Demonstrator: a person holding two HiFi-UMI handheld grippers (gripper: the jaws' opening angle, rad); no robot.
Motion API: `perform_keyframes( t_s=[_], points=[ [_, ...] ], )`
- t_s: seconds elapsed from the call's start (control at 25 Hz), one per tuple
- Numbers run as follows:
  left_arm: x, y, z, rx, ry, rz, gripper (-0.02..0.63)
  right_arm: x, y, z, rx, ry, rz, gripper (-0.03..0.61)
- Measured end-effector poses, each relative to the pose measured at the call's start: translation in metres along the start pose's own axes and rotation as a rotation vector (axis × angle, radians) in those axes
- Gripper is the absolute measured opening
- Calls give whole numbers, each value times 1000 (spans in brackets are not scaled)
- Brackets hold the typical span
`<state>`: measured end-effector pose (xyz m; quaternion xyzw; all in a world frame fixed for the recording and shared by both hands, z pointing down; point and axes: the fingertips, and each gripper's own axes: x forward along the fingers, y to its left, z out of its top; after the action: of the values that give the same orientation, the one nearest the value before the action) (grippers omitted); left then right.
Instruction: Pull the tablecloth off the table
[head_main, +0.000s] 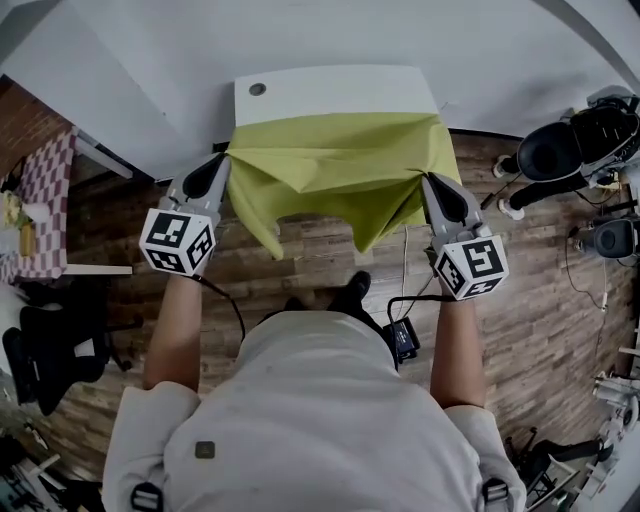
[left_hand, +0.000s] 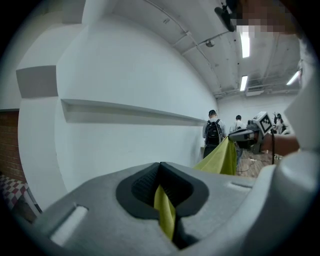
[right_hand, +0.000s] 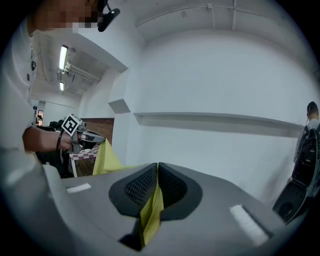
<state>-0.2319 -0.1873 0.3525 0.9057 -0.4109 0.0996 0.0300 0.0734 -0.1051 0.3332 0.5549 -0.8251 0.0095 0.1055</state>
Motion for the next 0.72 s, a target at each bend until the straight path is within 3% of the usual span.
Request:
perform_keyframes(
  t_s=[0.32, 0.72],
  points=[
    [-31, 4, -4, -12, -8, -24, 6, -30, 48, 18, -13, -11, -9, 20],
    [-58, -49, 25, 9, -64, 46, 8, -77, 35, 45, -49, -105, 57, 21]
  ],
)
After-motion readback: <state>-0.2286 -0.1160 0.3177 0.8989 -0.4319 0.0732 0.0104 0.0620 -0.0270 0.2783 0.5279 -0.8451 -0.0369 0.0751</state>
